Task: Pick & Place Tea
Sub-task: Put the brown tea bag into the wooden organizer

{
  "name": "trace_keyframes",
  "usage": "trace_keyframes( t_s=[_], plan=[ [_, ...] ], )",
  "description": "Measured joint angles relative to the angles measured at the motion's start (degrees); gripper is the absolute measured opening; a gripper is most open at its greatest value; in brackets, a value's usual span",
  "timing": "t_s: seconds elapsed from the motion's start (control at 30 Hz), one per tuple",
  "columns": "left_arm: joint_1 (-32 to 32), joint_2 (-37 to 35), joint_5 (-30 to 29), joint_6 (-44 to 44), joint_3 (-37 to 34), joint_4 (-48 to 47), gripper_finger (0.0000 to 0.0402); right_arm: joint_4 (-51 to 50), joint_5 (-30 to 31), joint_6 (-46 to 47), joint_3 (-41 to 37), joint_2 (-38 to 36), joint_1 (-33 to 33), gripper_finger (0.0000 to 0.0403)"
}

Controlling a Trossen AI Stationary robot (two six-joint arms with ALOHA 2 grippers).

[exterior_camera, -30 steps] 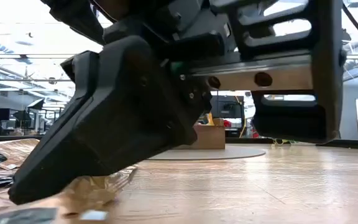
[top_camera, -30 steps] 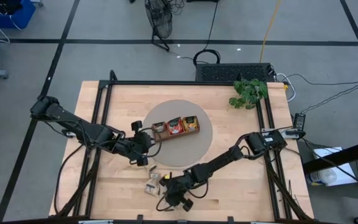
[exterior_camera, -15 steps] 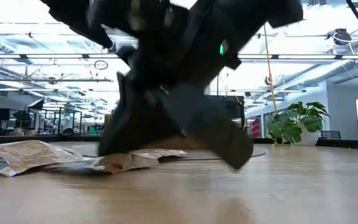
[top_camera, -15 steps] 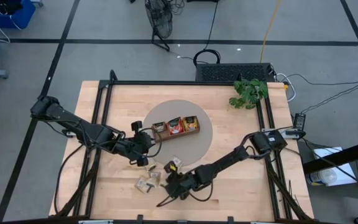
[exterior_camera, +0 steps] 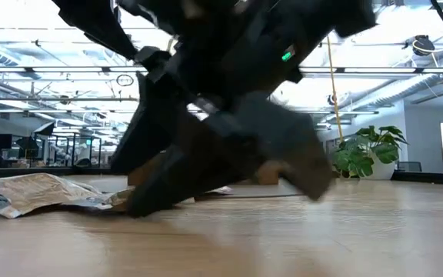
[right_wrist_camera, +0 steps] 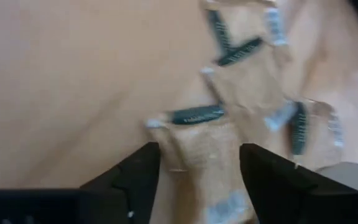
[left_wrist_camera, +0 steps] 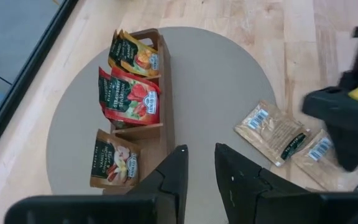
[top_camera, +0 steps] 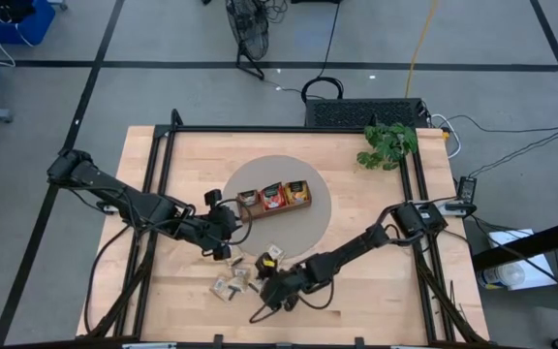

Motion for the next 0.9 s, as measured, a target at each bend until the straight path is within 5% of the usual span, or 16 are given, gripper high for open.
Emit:
trace_keyframes(
  t_s=[0.27,0.37,0.6,0.9],
  plan=[
    [0.00,0.00,0.04,0.41,0.00,0.00,0.0086,0.36,-5.65,3.02,-1.94,-0.23,-4.35,0.0194],
    [0.00,0.01,0.04,0.39,0.00,0.00,0.0086,1.06,-9.70,5.88,-2.90,-0.27,-5.51,0.0151],
    [0.00,0.01,0.04,0.19,0.00,0.00,0.0086,0.87,-8.73,6.43,-4.24,-0.19,-4.83,0.0014],
    [0.00,0.02,0.18,-0.75,0.00,-0.02,0.0086,4.70,-6.42,7.25,-5.13,-5.91,0.97,0.0002]
  ],
)
